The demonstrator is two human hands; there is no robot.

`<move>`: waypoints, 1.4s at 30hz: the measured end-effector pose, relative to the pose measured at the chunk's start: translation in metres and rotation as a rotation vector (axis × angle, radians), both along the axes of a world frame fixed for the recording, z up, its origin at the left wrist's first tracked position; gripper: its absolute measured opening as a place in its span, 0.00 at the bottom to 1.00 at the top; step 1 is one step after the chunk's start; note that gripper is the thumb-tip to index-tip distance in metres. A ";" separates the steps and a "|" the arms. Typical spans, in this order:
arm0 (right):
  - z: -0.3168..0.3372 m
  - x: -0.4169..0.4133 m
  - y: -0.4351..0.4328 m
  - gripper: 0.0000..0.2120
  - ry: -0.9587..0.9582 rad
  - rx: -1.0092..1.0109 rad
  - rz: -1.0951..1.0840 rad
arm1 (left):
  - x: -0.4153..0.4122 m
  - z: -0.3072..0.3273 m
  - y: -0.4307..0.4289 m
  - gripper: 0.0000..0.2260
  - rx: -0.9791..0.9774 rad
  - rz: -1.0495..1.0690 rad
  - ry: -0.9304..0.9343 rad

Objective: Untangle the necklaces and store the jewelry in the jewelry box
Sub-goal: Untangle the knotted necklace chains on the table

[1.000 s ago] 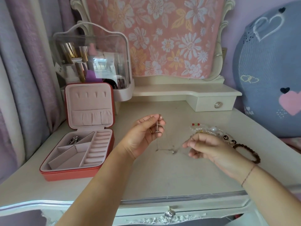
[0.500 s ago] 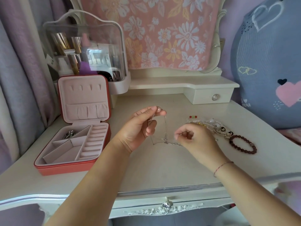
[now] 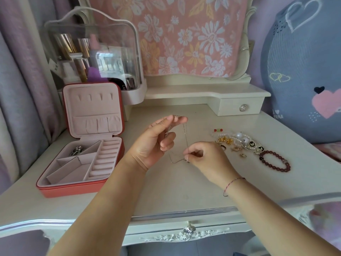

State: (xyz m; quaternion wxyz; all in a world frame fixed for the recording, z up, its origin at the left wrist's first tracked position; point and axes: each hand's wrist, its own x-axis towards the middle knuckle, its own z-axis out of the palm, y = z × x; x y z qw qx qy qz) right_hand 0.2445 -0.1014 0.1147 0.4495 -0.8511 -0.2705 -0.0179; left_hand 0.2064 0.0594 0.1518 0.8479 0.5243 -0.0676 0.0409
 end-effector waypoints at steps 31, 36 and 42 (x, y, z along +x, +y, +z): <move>0.036 0.012 -0.037 0.04 0.633 0.535 0.038 | 0.006 -0.022 -0.011 0.06 1.043 0.263 0.042; 0.023 0.017 -0.038 0.07 0.410 0.307 -0.002 | 0.007 -0.025 -0.008 0.06 1.351 0.323 0.036; 0.011 0.019 -0.036 0.06 0.149 0.051 -0.035 | 0.005 -0.024 -0.005 0.09 1.344 0.156 0.003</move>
